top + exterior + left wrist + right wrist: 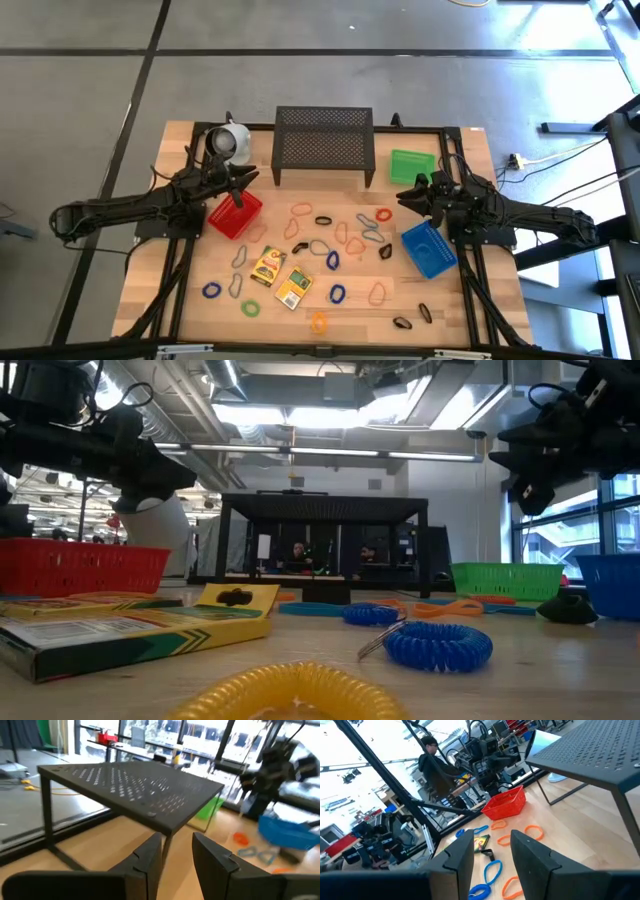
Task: Pick & Place Office Desk Supplies
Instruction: Put the red spring keychain into the green bin
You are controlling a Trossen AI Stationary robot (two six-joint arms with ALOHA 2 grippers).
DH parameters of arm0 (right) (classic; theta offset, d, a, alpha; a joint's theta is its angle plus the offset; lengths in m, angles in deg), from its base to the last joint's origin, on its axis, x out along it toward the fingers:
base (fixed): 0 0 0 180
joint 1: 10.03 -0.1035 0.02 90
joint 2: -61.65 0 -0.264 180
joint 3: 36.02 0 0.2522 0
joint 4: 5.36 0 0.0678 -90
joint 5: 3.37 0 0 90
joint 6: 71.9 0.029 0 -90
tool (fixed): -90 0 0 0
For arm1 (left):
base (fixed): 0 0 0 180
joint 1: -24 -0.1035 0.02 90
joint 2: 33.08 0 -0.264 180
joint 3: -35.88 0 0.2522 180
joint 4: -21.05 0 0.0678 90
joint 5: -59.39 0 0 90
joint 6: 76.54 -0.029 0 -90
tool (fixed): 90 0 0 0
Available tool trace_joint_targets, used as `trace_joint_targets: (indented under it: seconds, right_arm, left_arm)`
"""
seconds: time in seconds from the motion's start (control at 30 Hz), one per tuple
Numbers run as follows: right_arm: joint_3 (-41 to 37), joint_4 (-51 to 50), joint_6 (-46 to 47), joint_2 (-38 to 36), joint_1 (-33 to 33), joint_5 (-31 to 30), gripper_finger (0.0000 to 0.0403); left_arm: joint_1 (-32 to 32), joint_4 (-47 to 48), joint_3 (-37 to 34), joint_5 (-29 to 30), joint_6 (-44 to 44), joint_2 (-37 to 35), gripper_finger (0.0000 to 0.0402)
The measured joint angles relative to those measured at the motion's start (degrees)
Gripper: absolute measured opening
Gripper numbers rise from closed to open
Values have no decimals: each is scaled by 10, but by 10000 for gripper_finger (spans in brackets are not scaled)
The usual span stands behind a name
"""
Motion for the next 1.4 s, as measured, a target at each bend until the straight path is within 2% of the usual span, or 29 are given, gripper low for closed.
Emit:
trace_joint_targets:
  seconds: [0.13,0.37,0.5,0.67,0.8,1.0,1.17,1.3,1.4]
  right_arm:
    - [0,1,22,0,0,-2,130]
    - [0,38,29,0,0,-2,130]
    - [10,88,30,0,0,-2,130]
    - [61,80,15,7,0,-2,130]
    - [124,10,-23,30,0,-7,130]
    - [252,-224,-51,99,0,-47,130]
    - [338,-356,-97,168,0,-47,130]
    - [379,-410,-100,213,-10,-47,130]
    - [397,-414,-97,239,-28,-47,130]
  left_arm:
    - [0,-26,0,-23,9,0,104]
    - [0,-153,0,-96,-1,0,99]
    - [10,-212,15,-100,-1,0,93]
    - [44,-212,78,-97,-12,9,87]
    - [83,-205,136,-91,-37,46,81]
    - [164,-203,231,-83,-49,156,70]
    - [229,-195,298,-30,-86,269,60]
    - [267,-158,350,41,-97,342,52]
    - [291,-106,389,113,-97,389,45]
